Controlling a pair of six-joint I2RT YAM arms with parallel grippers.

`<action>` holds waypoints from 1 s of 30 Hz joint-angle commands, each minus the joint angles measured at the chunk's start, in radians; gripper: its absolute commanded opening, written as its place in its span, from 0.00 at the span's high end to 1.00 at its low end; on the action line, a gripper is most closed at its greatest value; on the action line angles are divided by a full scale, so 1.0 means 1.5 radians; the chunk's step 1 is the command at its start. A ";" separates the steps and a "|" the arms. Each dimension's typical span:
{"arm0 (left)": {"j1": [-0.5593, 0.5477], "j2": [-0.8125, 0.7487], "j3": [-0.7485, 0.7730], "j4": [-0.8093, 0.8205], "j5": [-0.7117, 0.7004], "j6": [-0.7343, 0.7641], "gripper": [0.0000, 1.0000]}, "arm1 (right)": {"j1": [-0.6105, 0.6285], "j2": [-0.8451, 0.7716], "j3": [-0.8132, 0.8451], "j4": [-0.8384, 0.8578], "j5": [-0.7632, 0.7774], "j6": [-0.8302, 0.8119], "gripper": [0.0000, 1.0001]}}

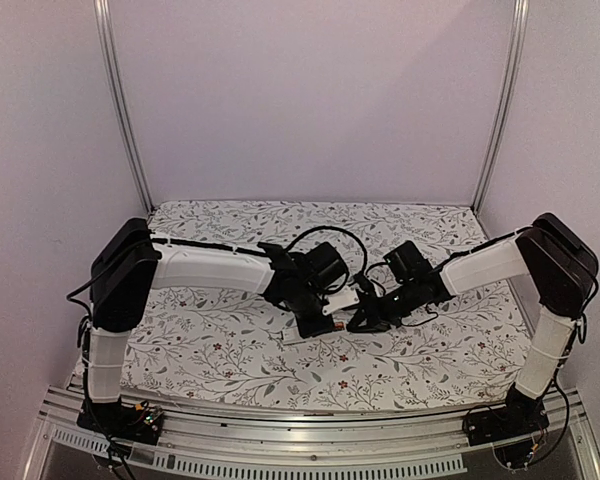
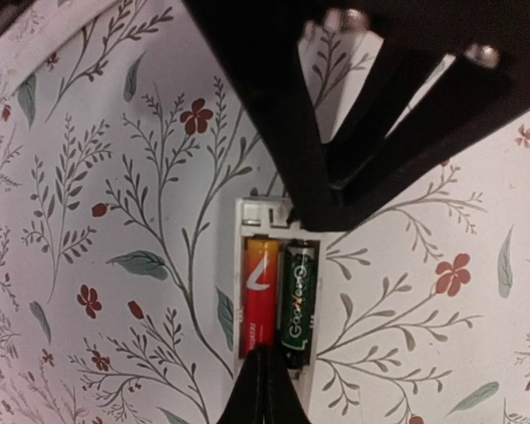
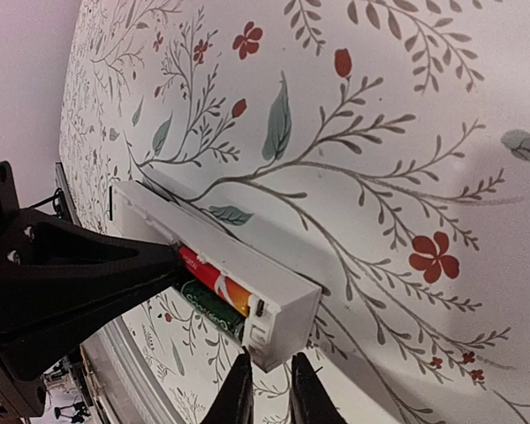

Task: Load the batteries into the remote control
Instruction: Load the battery into the battery compartment, then press the battery in the battery compartment.

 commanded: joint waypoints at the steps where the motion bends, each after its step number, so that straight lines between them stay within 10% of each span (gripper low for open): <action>1: -0.022 0.003 -0.043 -0.002 0.058 0.025 1.00 | -0.005 -0.033 0.019 0.005 0.008 -0.008 0.85; 12: 0.067 -0.201 -0.154 0.203 0.140 -0.099 0.93 | -0.022 -0.077 0.059 -0.065 0.046 -0.074 0.86; 21: 0.078 -0.361 -0.329 0.226 0.024 -0.146 0.45 | 0.053 -0.011 0.106 -0.036 -0.006 -0.087 1.00; 30: 0.083 -0.433 -0.409 0.255 -0.011 -0.179 0.36 | 0.055 0.037 0.101 -0.044 0.013 -0.086 1.00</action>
